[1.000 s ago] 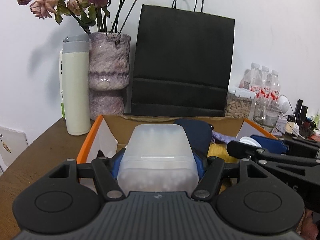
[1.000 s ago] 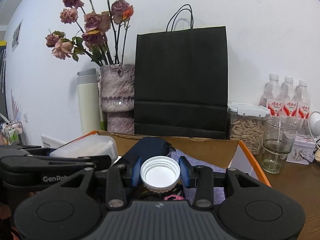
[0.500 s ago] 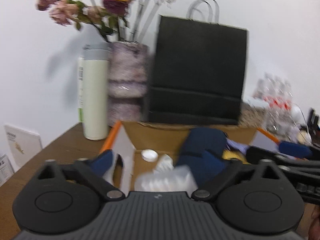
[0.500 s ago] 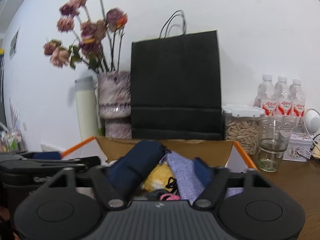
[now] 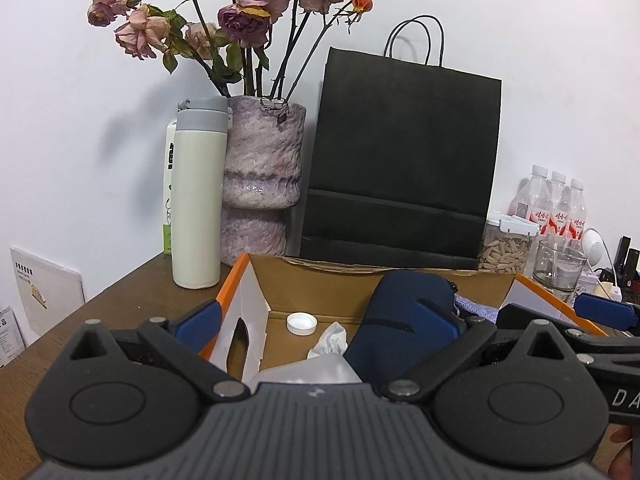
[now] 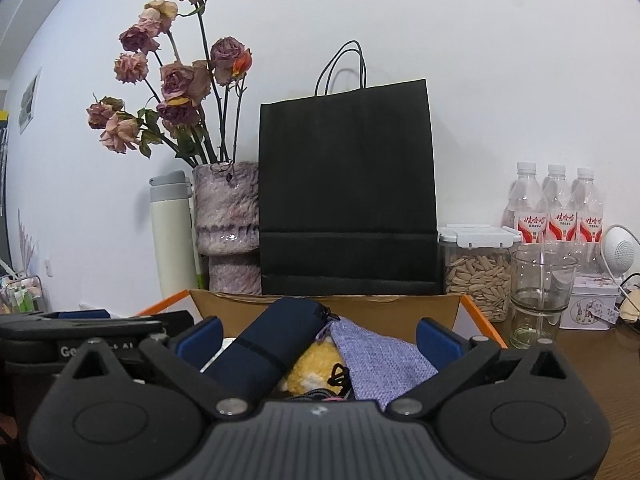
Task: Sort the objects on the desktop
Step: 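Open both grippers to drop the plastic box and cap into the box, then move the left gripper to the red rose while the right gripper reaches the round white device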
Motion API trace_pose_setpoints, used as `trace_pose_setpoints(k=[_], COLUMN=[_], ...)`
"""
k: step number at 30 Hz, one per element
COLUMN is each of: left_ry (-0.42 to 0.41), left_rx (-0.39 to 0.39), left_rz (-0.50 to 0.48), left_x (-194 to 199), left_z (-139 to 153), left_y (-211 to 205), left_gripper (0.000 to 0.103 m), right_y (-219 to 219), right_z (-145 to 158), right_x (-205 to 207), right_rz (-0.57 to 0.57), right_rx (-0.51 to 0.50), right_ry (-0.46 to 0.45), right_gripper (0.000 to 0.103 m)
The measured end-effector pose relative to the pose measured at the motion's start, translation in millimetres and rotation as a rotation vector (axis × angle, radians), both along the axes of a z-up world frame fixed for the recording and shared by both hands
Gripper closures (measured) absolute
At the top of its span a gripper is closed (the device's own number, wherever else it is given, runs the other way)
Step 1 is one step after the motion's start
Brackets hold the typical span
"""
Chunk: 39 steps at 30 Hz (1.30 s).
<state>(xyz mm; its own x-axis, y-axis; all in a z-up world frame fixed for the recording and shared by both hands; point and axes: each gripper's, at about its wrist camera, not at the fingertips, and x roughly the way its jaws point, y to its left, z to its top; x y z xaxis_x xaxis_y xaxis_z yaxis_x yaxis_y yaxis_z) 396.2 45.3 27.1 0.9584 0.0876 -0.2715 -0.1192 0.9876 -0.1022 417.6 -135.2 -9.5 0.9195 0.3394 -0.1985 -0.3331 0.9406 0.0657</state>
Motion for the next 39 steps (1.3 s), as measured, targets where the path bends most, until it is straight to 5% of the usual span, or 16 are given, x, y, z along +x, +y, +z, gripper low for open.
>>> trace_pose_setpoints(k=[24, 39], left_ry=[-0.055, 0.021], left_rx=[0.056, 0.078], left_rz=[-0.021, -0.050], left_x=[-58, -102], left_z=[-1, -9], left_y=[-13, -22], left_gripper=[0.000, 0.000], right_y=[-12, -31], right_z=[7, 2], right_x=[-55, -101], right_rz=[-0.017, -0.026], right_rx=[-0.055, -0.078], right_ry=[-0.072, -0.017], right_gripper=[0.000, 0.000])
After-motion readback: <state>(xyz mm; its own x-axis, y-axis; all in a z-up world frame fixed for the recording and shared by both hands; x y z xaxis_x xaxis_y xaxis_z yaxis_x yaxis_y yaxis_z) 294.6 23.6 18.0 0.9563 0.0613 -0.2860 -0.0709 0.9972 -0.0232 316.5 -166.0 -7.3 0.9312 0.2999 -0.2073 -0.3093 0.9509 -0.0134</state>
